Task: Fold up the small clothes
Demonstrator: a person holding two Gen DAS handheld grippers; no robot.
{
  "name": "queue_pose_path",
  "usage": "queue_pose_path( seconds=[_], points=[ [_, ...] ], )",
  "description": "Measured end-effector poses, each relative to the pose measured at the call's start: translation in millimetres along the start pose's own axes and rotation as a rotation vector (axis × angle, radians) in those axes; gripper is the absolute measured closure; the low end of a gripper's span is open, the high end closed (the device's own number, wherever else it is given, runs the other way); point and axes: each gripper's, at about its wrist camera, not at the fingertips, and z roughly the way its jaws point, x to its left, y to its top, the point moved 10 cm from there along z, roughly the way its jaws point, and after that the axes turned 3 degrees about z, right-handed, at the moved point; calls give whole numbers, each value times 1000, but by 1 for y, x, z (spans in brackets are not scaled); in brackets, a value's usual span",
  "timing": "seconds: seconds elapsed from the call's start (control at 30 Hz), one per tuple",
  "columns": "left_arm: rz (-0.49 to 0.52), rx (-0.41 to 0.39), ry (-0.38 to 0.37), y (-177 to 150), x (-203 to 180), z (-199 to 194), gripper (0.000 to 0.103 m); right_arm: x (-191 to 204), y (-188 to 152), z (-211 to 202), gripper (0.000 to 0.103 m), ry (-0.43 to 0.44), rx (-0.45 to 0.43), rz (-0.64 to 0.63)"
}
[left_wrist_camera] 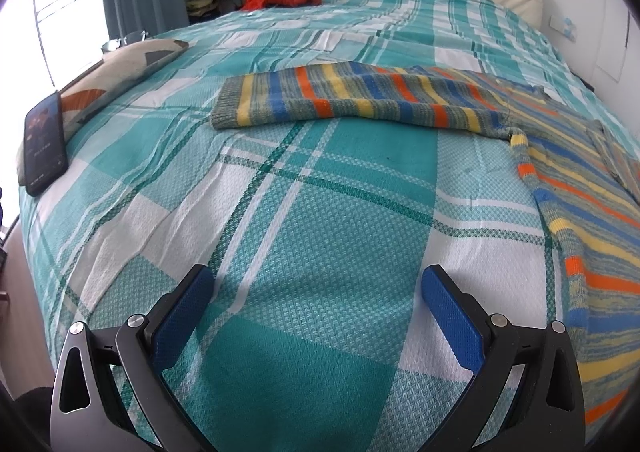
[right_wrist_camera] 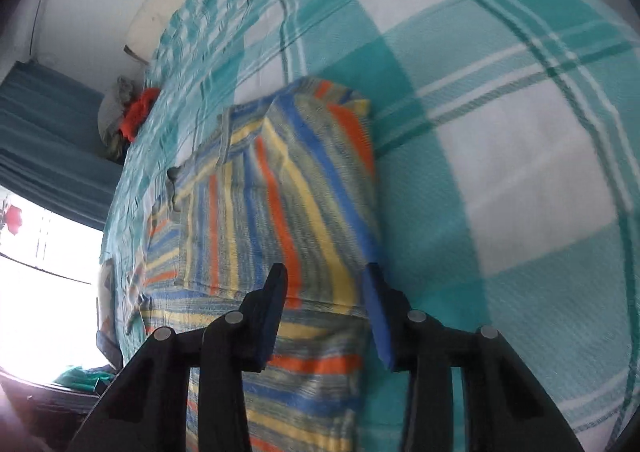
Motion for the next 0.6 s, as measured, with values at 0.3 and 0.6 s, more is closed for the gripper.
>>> queue_pose_path(
  seconds=[0.3, 0.6],
  points=[
    [4, -1, 8, -1, 0, 0, 0, -19, -64, -67, 47, -31, -83, -191],
    [6, -6, 6, -1, 0, -2, 0, 6, -111, -17, 97, -4, 94, -201]
  ],
)
